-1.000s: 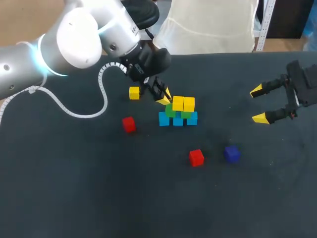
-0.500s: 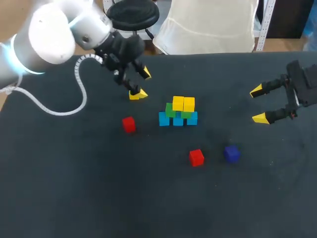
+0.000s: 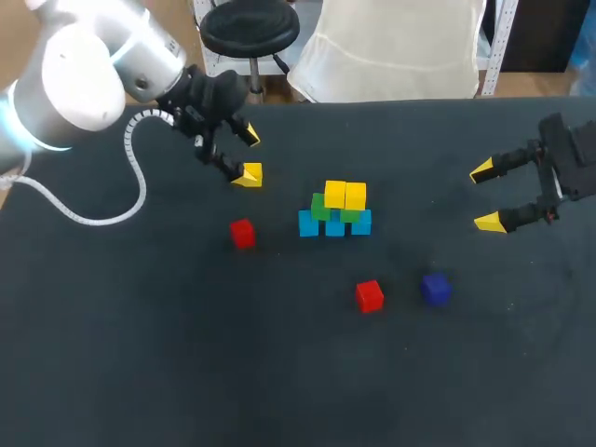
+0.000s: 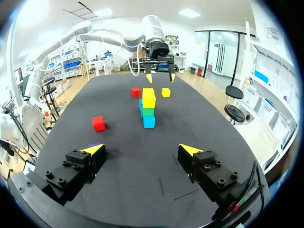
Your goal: Place the blue cubes, place green cubes on the blue cubes, place the yellow cubes on the green cubes, then place the red cubes on the yellow cubes, and place purple cube on the red cubes.
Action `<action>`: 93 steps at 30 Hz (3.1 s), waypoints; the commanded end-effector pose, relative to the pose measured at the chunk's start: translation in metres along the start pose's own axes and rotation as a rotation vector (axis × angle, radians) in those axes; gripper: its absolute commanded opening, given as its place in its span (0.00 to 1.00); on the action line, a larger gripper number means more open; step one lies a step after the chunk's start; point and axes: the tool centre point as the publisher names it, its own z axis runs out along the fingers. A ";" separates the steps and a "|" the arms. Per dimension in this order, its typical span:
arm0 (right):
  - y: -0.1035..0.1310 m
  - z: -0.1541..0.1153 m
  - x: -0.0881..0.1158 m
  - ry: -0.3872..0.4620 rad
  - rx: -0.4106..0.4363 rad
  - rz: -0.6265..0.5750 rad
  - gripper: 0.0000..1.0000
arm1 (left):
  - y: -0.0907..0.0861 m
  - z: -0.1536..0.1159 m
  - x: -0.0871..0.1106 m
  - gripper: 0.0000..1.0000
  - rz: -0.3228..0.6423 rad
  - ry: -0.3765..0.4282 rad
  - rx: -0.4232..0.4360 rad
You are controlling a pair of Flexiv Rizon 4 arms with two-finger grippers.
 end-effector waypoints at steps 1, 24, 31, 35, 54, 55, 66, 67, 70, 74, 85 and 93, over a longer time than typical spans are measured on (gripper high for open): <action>-0.001 0.001 0.001 -0.002 -0.002 -0.001 1.00 | 0.014 0.008 0.007 1.00 -0.001 -0.005 0.018; -0.001 0.001 0.001 -0.002 -0.002 -0.001 1.00 | 0.026 0.021 0.031 1.00 -0.007 -0.012 0.019; -0.001 0.001 0.001 -0.002 -0.002 -0.001 1.00 | 0.023 0.025 0.032 0.33 -0.008 -0.022 0.015; -0.001 0.001 0.001 -0.002 -0.002 -0.001 1.00 | 0.021 0.027 0.033 0.00 -0.012 -0.023 0.016; -0.001 0.001 0.001 -0.002 -0.002 -0.001 1.00 | -0.014 -0.002 -0.010 0.00 0.009 -0.075 -0.027; -0.001 0.001 0.001 -0.002 -0.002 -0.001 1.00 | -0.017 -0.003 -0.015 0.00 0.016 -0.075 -0.026; -0.001 0.001 0.001 -0.002 -0.002 -0.001 1.00 | -0.045 0.001 -0.052 0.00 0.066 -0.082 0.006; -0.001 0.001 0.001 -0.002 -0.002 -0.001 1.00 | -0.047 0.002 -0.055 0.00 0.069 -0.081 0.008; -0.001 0.001 0.001 -0.002 -0.002 -0.001 1.00 | -0.053 0.004 -0.062 0.00 0.075 -0.086 0.014; -0.001 0.001 0.001 -0.002 -0.002 -0.001 1.00 | -0.060 0.005 -0.070 0.00 0.086 -0.095 0.021; -0.001 0.001 0.001 -0.002 -0.002 -0.001 1.00 | -0.072 0.009 -0.082 0.00 0.108 -0.096 0.037; -0.001 0.001 0.001 -0.002 -0.002 -0.001 1.00 | -0.074 0.013 -0.085 0.00 0.112 -0.099 0.047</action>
